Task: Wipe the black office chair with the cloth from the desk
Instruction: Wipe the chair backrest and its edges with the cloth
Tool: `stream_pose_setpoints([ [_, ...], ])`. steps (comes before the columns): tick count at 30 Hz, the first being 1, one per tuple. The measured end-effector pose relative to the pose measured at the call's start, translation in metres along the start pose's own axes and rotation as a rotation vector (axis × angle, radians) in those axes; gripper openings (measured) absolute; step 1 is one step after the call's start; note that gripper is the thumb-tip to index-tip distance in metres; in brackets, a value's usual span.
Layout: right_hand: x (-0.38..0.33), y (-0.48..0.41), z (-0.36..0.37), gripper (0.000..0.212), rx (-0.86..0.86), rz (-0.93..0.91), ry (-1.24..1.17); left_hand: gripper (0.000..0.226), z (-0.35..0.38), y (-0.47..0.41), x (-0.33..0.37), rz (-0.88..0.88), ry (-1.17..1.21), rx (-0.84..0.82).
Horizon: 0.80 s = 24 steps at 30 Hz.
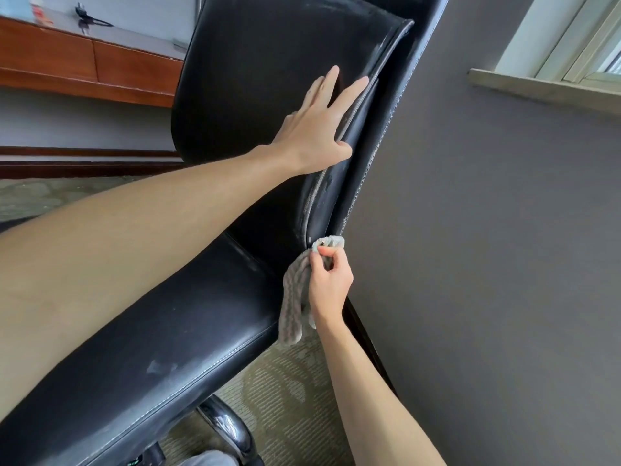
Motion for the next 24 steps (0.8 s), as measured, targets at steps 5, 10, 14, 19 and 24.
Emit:
stream_pose_setpoints([
  [5, -0.053, -0.018, -0.009, 0.008, 0.023, -0.09, -0.1, 0.083, -0.005, 0.0, -0.007, 0.024, -0.016, 0.014],
  [10, -0.089, -0.032, -0.009, 0.007, 0.02, -0.028, -0.126, 0.068, -0.012, 0.012, -0.016, -0.019, -0.04, 0.002],
  [14, -0.13, -0.041, -0.006, 0.005, 0.0, 0.024, -0.088, 0.053, -0.028, 0.015, -0.025, -0.125, 0.024, -0.108],
  [19, -0.193, -0.062, 0.0, 0.001, -0.008, 0.128, 0.001, 0.043, -0.058, 0.004, -0.03, -0.224, 0.022, -0.245],
  [24, -0.267, -0.068, -0.005, 0.006, -0.005, 0.182, 0.073, 0.048, -0.11, -0.026, -0.017, -0.26, 0.03, -0.274],
])
Point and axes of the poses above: each hand's wrist, its own y-axis away from the middle knuckle, its own z-axis out of the palm, x = y × z, the point moved 5 cm from there along -y, towards the middle knuckle, and after that the axes turned 9 degrees about x, right-handed, at the moved point
